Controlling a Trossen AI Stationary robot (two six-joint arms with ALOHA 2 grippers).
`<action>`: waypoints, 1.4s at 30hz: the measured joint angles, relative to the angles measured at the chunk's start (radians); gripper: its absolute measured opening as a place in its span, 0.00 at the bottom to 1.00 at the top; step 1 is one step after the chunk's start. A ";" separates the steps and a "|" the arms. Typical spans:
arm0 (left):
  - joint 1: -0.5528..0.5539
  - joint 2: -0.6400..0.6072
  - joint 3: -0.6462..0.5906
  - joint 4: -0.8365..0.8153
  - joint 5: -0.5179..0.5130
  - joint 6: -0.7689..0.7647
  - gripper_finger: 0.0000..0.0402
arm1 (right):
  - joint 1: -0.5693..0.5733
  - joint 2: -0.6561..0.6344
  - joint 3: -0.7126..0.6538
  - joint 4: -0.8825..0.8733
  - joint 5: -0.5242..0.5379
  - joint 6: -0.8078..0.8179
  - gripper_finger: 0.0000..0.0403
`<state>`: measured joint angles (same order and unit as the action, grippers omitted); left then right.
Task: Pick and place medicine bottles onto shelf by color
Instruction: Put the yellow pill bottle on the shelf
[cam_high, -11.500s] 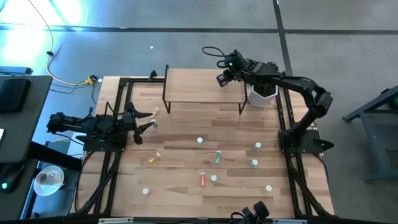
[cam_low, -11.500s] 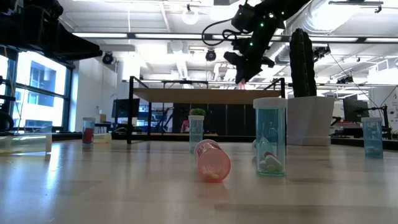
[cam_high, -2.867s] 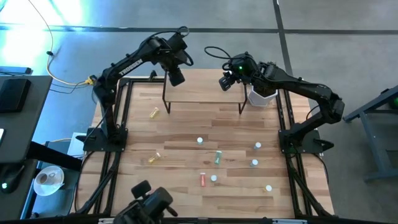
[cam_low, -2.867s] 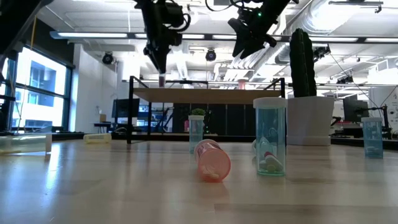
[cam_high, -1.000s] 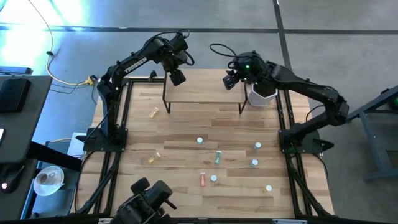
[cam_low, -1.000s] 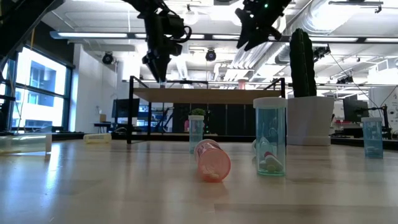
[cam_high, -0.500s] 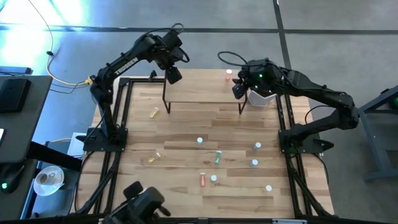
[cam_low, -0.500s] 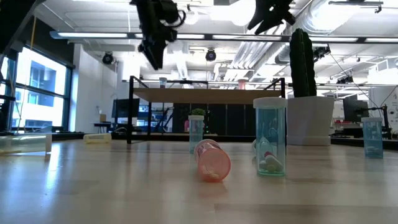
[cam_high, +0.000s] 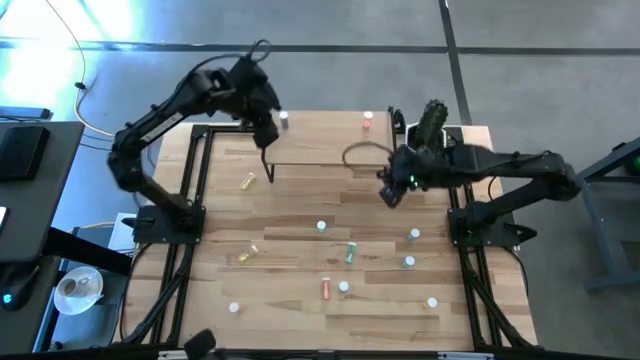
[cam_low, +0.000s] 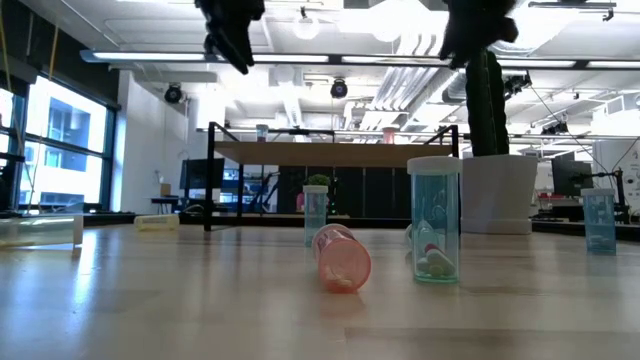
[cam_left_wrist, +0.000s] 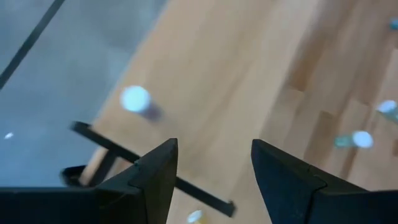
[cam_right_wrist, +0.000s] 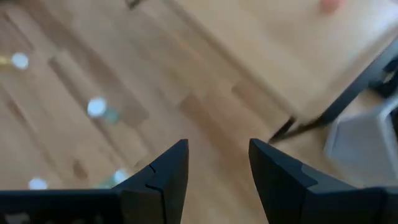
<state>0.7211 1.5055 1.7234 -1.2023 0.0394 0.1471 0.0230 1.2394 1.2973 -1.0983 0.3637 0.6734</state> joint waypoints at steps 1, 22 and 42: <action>-0.011 -0.031 -0.054 0.033 0.006 -0.008 0.49 | 0.029 -0.002 -0.016 -0.001 0.000 0.042 0.40; -0.282 -0.357 -0.648 0.477 0.009 -0.136 0.49 | 0.571 0.017 -0.169 -0.001 0.038 0.902 0.40; -0.332 -0.358 -0.650 0.528 -0.029 -0.201 0.49 | 0.885 0.182 -0.169 -0.009 -0.094 1.180 0.40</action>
<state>0.3889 1.1477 1.0737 -0.6739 0.0109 -0.0535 0.9079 1.4212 1.1278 -1.1073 0.2700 1.8533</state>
